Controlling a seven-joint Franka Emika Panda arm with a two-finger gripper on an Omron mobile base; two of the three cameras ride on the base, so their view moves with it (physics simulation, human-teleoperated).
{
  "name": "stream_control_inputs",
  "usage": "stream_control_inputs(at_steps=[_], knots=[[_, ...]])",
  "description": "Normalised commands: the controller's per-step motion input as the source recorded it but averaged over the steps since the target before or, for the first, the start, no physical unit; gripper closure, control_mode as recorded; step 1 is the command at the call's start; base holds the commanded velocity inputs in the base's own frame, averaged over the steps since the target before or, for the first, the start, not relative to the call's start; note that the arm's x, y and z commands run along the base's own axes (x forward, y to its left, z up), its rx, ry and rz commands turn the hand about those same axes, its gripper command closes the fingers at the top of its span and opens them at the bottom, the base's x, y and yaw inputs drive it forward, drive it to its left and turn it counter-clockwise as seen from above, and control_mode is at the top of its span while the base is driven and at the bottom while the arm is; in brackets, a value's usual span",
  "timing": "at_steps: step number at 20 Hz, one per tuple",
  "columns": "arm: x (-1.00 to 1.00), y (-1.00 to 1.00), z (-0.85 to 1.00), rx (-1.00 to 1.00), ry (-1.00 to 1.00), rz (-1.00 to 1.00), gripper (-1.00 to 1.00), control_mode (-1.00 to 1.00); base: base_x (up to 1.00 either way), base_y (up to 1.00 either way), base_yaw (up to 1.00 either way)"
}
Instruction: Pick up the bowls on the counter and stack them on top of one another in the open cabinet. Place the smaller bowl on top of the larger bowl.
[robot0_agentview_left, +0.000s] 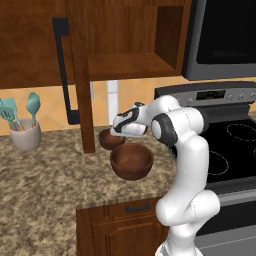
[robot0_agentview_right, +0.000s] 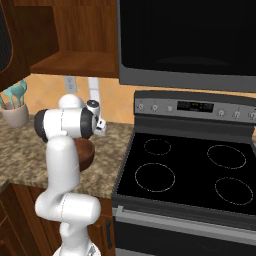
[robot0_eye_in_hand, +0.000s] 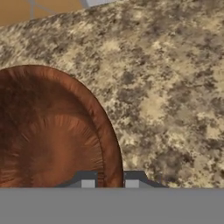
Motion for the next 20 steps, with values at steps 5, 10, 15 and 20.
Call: stream_control_inputs(at_steps=[5,10,15,20], knots=[[-0.02,-0.02,0.23,0.02,-0.02,-0.01,1.00,-1.00,0.00,0.00,0.00],[-0.30,-0.26,0.60,0.11,-0.02,-0.02,1.00,-1.00,0.00,0.00,0.00],[-0.59,-0.25,0.61,0.10,-0.04,0.00,1.00,-1.00,0.00,0.00,0.00],[-0.97,-0.27,0.44,0.05,-0.04,0.00,1.00,-1.00,0.00,0.00,0.00]])
